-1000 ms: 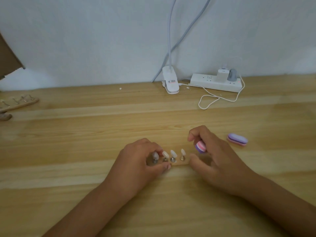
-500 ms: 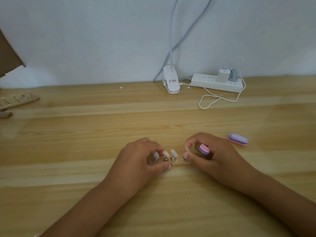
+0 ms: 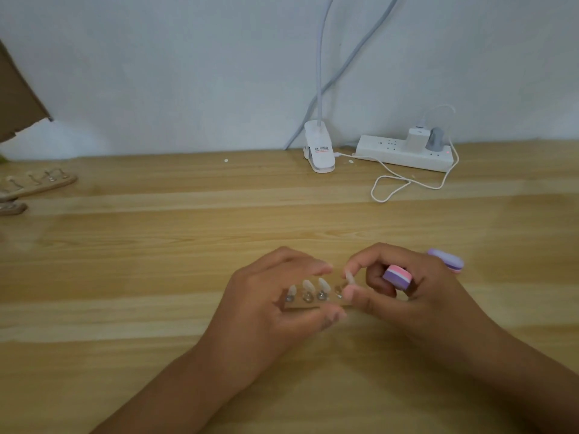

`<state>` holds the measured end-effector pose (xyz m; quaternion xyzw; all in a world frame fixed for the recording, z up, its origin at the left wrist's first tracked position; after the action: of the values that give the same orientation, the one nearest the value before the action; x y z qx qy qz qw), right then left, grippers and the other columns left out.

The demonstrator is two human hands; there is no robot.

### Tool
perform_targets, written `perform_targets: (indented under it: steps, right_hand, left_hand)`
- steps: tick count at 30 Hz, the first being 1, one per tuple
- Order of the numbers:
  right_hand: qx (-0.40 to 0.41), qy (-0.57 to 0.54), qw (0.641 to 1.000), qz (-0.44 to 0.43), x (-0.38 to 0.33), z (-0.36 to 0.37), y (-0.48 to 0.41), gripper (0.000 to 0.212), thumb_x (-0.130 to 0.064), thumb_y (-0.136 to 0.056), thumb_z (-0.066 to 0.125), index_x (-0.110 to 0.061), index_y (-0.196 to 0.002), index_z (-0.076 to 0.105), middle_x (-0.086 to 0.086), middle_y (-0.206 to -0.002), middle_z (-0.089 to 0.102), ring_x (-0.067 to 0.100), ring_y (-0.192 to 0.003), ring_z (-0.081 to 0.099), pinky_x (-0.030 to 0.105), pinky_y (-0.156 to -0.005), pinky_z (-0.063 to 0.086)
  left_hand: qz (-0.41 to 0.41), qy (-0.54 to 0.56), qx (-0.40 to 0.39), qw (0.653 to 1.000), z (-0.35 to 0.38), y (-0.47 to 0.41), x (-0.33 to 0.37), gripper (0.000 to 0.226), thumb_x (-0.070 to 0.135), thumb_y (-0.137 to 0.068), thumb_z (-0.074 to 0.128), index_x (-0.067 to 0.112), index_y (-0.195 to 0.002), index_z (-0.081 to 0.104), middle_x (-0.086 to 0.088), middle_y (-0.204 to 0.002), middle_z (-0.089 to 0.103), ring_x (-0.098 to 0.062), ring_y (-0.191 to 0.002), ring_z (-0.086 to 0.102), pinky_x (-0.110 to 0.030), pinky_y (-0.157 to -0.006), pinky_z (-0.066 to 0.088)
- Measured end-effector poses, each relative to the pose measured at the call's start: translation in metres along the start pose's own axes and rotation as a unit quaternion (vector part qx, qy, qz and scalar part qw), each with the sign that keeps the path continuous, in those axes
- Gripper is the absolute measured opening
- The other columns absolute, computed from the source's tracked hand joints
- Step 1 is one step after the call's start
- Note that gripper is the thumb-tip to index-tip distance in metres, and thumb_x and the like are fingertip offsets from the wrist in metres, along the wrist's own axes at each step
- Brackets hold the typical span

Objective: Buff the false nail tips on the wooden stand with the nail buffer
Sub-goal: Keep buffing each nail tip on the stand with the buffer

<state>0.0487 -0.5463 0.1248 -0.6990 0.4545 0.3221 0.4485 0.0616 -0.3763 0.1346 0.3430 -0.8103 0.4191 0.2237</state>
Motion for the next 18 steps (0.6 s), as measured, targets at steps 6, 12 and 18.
perform_targets:
  steps: [6,12,18]
  right_hand:
    - [-0.030,-0.093,0.995,-0.024,-0.014,0.008,0.004,0.011,-0.027,-0.076,0.079,-0.022,-0.084,0.074,-0.003,-0.059,0.033,0.007,-0.056,0.038,0.011,-0.060,0.039]
    - [-0.089,-0.088,0.992,0.027,0.000,0.008,0.007,0.048,-0.042,-0.071,0.082,-0.037,-0.117,0.066,-0.008,-0.068,0.042,0.005,-0.063,0.043,0.010,-0.065,0.039]
    - [-0.009,-0.122,0.988,0.091,0.023,0.011,-0.011,0.035,-0.021,-0.065,0.046,-0.030,-0.099,0.045,-0.002,-0.054,0.058,0.005,-0.044,0.046,0.017,-0.047,0.034]
  left_hand:
    - [-0.002,0.097,-0.039,0.994,0.013,0.005,0.006,0.018,0.028,-0.080,0.075,0.025,-0.098,0.076,0.022,-0.073,0.061,0.006,-0.049,0.041,-0.004,-0.052,0.026]
    - [-0.022,0.113,-0.060,0.992,0.017,0.007,0.000,0.016,0.032,-0.092,0.062,0.026,-0.099,0.075,0.003,-0.076,0.066,-0.004,-0.053,0.047,-0.019,-0.050,0.036]
    - [-0.039,0.074,-0.026,0.996,0.015,0.005,-0.003,0.013,0.019,-0.089,0.065,0.023,-0.090,0.077,0.011,-0.069,0.059,0.001,-0.056,0.048,-0.010,-0.055,0.033]
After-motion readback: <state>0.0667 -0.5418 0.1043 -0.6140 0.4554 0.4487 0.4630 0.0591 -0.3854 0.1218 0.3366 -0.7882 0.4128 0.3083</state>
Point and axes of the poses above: each hand's wrist, its own y-axis away from the middle knuckle, its own z-axis out of the palm, x = y × z, the point moved 6 cm from there along -y, towards the middle knuckle
